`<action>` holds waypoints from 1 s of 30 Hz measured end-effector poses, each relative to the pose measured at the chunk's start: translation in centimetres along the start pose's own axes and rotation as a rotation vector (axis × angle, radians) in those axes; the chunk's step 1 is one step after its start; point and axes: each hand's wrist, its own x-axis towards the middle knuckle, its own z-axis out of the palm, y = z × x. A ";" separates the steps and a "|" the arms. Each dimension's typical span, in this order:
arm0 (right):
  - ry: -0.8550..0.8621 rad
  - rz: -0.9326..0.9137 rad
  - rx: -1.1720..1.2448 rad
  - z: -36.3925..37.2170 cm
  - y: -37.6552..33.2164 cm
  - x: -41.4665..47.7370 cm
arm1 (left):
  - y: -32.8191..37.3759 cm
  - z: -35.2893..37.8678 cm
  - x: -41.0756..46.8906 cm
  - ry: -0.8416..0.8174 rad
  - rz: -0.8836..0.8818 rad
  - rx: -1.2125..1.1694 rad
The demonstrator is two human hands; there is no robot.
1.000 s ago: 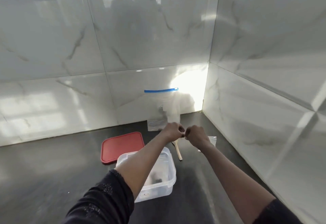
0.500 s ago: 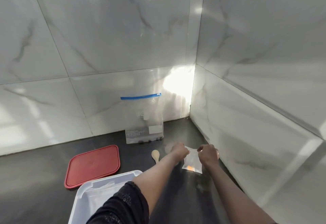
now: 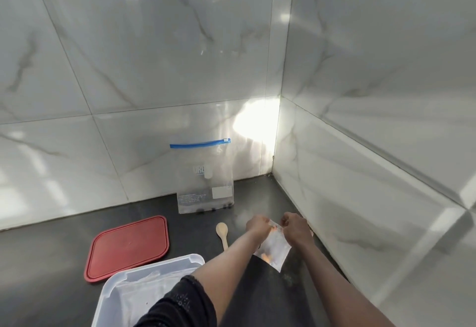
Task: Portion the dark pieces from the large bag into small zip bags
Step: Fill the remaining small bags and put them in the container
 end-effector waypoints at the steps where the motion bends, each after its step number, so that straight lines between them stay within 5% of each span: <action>1: -0.009 -0.020 -0.003 -0.2 -0.4 -0.2 | -0.1 -0.3 -0.2 0.004 0.008 -0.034; 5: 0.004 -0.119 0.014 -1.5 -2.2 -1.1 | 0.1 -2.7 -1.5 0.015 0.085 -0.195; 17: 0.099 -0.449 -0.045 -3.7 -13.7 -8.0 | 0.2 -14.7 -10.7 0.315 0.430 -0.200; 24: 0.008 -0.538 0.010 -1.1 -19.6 -13.1 | -3.7 -20.3 -14.8 0.401 0.373 -0.260; 27: -0.123 -0.586 0.016 0.3 -20.4 -14.9 | -6.2 -22.3 -16.2 0.337 0.274 -0.240; 30: -0.261 -0.587 -0.029 1.6 -20.2 -15.9 | -8.8 -23.6 -17.6 0.081 0.223 -0.250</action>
